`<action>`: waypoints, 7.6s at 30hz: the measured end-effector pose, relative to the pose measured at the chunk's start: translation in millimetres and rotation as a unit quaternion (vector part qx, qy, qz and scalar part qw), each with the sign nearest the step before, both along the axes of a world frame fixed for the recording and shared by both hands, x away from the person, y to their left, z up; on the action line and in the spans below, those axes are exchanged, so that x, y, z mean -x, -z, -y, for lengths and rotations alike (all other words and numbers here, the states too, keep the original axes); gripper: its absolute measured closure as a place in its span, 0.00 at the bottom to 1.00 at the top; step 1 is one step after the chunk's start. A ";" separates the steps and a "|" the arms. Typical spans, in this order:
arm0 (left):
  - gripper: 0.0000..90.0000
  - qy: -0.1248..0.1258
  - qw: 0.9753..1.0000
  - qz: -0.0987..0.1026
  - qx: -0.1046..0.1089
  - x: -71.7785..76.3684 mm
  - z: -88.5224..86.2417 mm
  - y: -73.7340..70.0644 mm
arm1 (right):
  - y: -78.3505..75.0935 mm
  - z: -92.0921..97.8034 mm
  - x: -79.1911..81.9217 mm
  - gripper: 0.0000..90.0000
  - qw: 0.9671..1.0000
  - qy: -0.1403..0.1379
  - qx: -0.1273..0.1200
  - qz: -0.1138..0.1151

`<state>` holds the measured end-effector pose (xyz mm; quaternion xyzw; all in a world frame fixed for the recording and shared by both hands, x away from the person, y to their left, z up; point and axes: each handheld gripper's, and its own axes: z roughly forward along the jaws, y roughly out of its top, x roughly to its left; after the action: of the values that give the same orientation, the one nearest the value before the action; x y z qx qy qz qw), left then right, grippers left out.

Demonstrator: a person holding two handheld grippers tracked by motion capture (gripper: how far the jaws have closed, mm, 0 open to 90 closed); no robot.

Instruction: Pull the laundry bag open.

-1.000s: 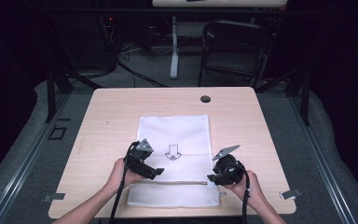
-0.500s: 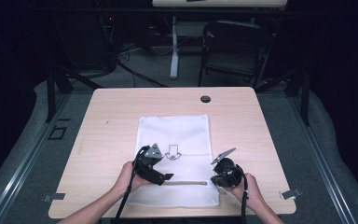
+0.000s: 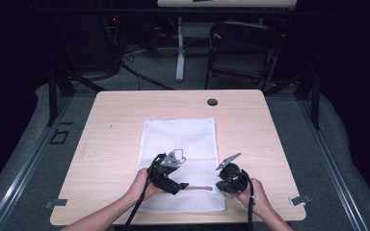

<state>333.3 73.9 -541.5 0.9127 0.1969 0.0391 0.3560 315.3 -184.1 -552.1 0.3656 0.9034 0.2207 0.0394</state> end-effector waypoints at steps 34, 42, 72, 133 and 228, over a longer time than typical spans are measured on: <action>0.77 0.105 0.994 -0.017 0.012 2.7 73.2 27.2 | 1.6 0.5 0.6 1.00 1.000 0.001 -0.005 -0.003; 0.88 0.106 0.994 -0.013 0.012 1.7 75.7 29.6 | 1.7 1.3 0.4 1.00 1.000 -0.001 -0.006 -0.003; 0.91 0.110 0.994 -0.006 0.024 4.2 77.6 36.6 | 2.0 -3.1 3.1 1.00 1.000 -0.011 0.000 -0.013; 0.91 0.124 0.992 -0.003 0.014 7.1 81.0 33.5 | 2.1 9.2 1.8 1.00 0.999 0.032 -0.009 -0.035; 0.91 0.131 0.991 -0.025 -0.018 1.4 14.9 22.8 | 1.9 17.2 2.1 1.00 0.996 0.066 -0.019 -0.061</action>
<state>331.9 59.0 -564.3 0.9374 0.0834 -0.0270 0.3370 313.2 -201.2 -554.0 0.4380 0.8737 0.2116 -0.0081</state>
